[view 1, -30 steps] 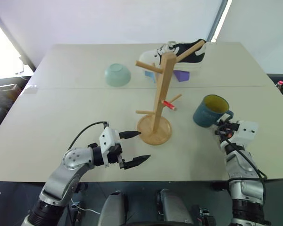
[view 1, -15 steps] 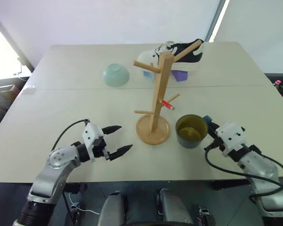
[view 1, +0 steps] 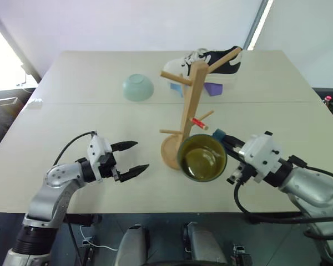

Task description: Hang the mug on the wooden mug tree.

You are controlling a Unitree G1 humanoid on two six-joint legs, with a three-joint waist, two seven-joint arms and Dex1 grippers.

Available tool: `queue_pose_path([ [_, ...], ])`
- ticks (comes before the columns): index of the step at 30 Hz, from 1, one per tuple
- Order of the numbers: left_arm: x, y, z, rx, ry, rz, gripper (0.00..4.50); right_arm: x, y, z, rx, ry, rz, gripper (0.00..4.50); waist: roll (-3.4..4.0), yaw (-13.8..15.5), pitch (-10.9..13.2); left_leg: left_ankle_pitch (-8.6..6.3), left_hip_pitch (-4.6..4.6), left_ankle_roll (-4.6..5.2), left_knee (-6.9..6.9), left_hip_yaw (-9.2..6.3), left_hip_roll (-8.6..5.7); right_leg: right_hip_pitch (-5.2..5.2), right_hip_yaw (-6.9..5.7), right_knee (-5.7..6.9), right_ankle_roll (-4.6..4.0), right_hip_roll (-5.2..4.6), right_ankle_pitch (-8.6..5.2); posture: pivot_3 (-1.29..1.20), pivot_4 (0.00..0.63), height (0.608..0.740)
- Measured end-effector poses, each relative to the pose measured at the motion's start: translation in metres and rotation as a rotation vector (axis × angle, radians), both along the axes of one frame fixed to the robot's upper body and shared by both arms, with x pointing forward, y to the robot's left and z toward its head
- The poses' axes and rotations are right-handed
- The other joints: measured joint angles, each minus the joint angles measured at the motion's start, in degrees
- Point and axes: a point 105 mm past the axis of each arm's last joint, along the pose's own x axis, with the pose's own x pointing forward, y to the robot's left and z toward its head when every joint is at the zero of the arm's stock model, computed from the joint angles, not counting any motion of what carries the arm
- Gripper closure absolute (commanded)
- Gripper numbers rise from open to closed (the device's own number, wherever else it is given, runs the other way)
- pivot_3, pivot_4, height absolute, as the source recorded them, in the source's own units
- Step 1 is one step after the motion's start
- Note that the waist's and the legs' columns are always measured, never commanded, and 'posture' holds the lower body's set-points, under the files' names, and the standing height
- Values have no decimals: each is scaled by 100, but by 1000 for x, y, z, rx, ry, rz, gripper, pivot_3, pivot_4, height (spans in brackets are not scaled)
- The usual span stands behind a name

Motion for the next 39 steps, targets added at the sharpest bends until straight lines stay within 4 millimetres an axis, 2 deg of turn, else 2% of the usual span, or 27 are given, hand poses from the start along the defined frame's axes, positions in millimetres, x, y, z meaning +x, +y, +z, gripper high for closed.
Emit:
queue_pose_path([
  [5, -11, 0, 28, -9, -8, -102, 0, 5, 4, 4, -3, 4, -4, 4437, -3, 8, 3, 0, -1, 0, 1, 1, 2, 0, 0, 0, 0, -8, 0, 0, 150, 740],
  [12, -15, -10, 53, -20, -49, -160, 0, 10, 13, 15, -9, -25, 17, 4437, -8, 0, 7, 0, -2, 0, 1, 2, -4, 1, 1, -1, 0, -4, 0, 0, 150, 740],
  [27, -21, -18, 63, -67, -57, -182, 0, 26, 19, 11, -43, 10, -27, 4437, -9, 1, 7, 0, -2, 0, 1, 2, -4, 0, 1, 0, 0, 1, 0, 0, 150, 740],
  [30, -20, -17, 63, -67, -57, -177, 0, 29, 17, 9, -40, 26, -44, 3546, -9, -3, 7, 0, -2, 0, 1, 2, -4, 0, 1, 0, 0, 1, 0, 0, 150, 740],
  [33, -20, -18, 63, -68, -57, -177, 0, 32, 16, 13, -39, 5, -61, 2042, -9, -4, 7, 0, -2, 0, 1, 2, -4, 0, 1, 0, 0, 2, 0, 0, 150, 740],
  [39, -19, -18, 63, -77, -58, -170, 0, 31, 9, 16, -46, -5, -68, 2042, -9, 1, 7, 0, -2, 0, 1, 3, -5, 1, 1, -1, 0, 3, 1, 0, 150, 740],
])
